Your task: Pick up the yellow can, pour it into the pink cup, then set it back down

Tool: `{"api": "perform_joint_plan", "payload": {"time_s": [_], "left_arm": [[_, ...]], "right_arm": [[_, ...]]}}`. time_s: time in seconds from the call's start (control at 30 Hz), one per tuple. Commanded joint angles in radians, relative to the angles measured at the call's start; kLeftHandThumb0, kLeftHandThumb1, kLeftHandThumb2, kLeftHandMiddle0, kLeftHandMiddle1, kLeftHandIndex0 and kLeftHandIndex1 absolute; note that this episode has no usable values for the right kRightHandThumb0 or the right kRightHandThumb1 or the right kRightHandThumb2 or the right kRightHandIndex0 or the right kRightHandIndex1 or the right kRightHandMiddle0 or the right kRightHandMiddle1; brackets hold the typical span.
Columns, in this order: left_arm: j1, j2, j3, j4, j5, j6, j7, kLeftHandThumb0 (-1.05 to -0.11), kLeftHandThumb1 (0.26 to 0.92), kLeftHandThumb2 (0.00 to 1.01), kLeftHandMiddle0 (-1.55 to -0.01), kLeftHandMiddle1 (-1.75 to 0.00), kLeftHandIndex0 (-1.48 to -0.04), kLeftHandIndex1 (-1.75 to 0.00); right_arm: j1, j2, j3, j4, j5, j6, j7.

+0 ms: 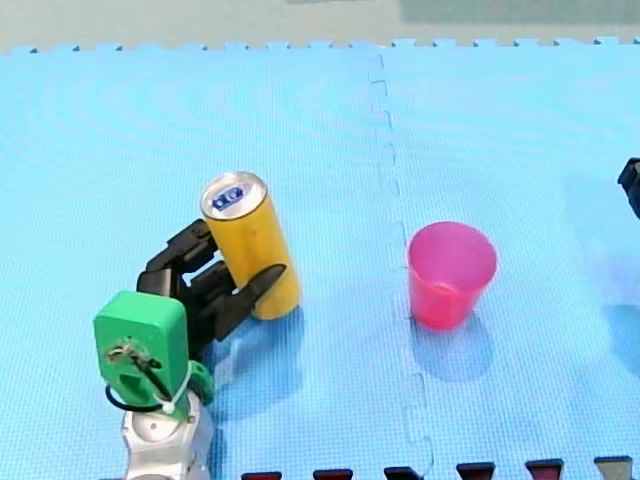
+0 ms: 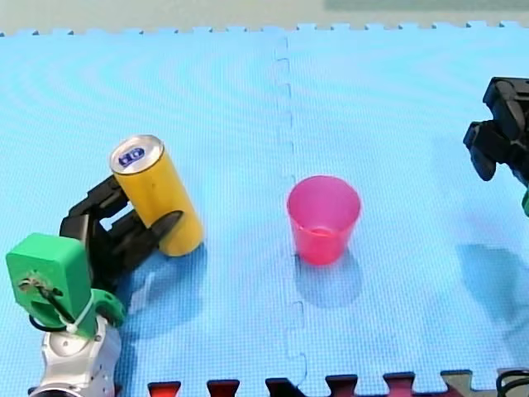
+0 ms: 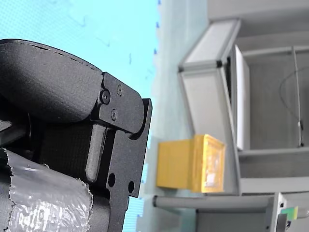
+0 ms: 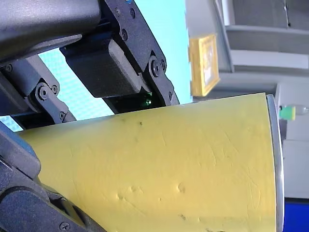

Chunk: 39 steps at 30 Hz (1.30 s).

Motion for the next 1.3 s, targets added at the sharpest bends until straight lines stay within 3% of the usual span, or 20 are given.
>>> {"api": "perform_joint_plan", "payload": {"time_s": [0.0, 0.2, 0.83, 1.27], "left_arm": [[-0.009, 0.000, 0.000, 0.004, 0.004, -0.015, -0.004, -0.384, 0.796, 0.00, -1.39, -0.03, -1.21, 0.00], [-0.011, -0.005, 0.001, 0.015, 0.011, -0.023, -0.007, -0.379, 0.794, 0.00, -1.39, -0.03, -1.21, 0.00], [-0.019, -0.039, 0.004, 0.048, 0.017, -0.014, -0.007, -0.379, 0.790, 0.00, -1.39, -0.01, -1.20, 0.00], [0.005, -0.034, -0.057, 0.070, 0.136, -0.091, 0.098, -0.391, 0.788, 0.00, -1.40, -0.02, -1.19, 0.00]], "right_arm": [[0.002, -0.006, -0.001, -0.003, 0.001, 0.000, -0.002], [0.003, -0.011, 0.015, -0.004, -0.016, -0.001, -0.020], [0.003, -0.015, 0.024, -0.005, -0.026, -0.009, -0.034], [0.002, -0.018, 0.026, -0.007, -0.029, -0.016, -0.036]]}}
